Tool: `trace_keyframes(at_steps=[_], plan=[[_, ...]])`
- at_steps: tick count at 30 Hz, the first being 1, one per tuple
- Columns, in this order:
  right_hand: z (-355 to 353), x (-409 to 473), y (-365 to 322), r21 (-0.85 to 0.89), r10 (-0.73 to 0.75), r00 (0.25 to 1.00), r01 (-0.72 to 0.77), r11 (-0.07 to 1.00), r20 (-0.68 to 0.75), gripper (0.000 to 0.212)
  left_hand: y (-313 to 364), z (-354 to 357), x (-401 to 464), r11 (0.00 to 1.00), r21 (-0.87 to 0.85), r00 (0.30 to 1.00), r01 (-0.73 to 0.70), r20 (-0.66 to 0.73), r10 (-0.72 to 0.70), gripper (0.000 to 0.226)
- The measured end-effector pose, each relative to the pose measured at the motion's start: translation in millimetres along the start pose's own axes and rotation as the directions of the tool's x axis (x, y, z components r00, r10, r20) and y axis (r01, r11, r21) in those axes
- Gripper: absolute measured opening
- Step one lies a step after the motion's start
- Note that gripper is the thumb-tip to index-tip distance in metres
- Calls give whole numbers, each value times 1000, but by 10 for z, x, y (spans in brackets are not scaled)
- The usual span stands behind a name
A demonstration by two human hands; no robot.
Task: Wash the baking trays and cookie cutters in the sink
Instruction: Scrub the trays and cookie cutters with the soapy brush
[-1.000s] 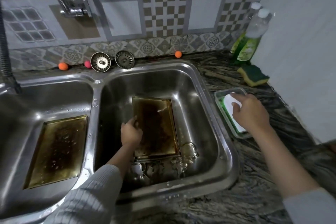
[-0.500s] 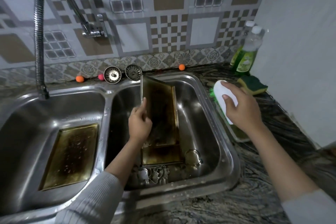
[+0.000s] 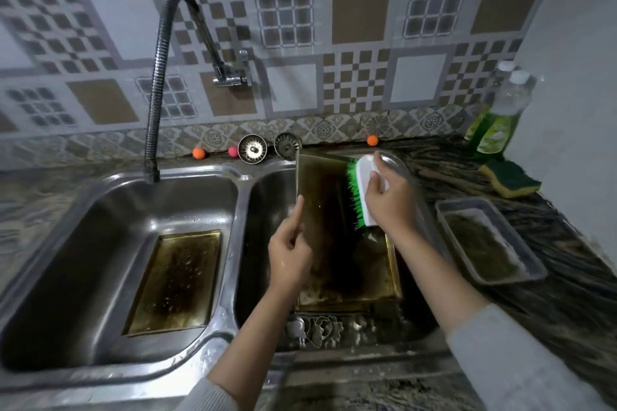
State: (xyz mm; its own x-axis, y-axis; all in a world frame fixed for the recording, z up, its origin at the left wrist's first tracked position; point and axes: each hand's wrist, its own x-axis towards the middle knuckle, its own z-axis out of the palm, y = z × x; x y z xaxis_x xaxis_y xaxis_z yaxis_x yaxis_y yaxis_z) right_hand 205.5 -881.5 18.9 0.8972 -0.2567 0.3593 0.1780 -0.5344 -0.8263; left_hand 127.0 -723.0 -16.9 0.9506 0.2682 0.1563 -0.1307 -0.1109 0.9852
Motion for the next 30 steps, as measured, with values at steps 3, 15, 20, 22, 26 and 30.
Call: trace_keyframes(at_steps=[3,15,20,22,26,30], plan=[[184,-251,-190,60,-116,987,110,992,109,38,48,10,22,999,-32,1000,2,-1,-2,59],[313,-664,-194,35,-168,968,164,986,184,32,93,-13,195,984,-146,972,101,-196,-129,52],[116,-430,57,-37,-42,994,46,998,105,31,134,-156,282,977,-199,956,77,-264,-129,48],[129,-210,0,-28,23,1000,-23,999,12,36,152,-3,174,976,-199,979,87,-165,-121,49],[411,-689,-298,124,-172,977,157,980,128,37,104,42,250,957,-256,959,138,-207,-194,49],[202,-747,-11,28,-160,961,158,987,224,40,15,-197,411,964,-221,947,151,-248,-205,48]])
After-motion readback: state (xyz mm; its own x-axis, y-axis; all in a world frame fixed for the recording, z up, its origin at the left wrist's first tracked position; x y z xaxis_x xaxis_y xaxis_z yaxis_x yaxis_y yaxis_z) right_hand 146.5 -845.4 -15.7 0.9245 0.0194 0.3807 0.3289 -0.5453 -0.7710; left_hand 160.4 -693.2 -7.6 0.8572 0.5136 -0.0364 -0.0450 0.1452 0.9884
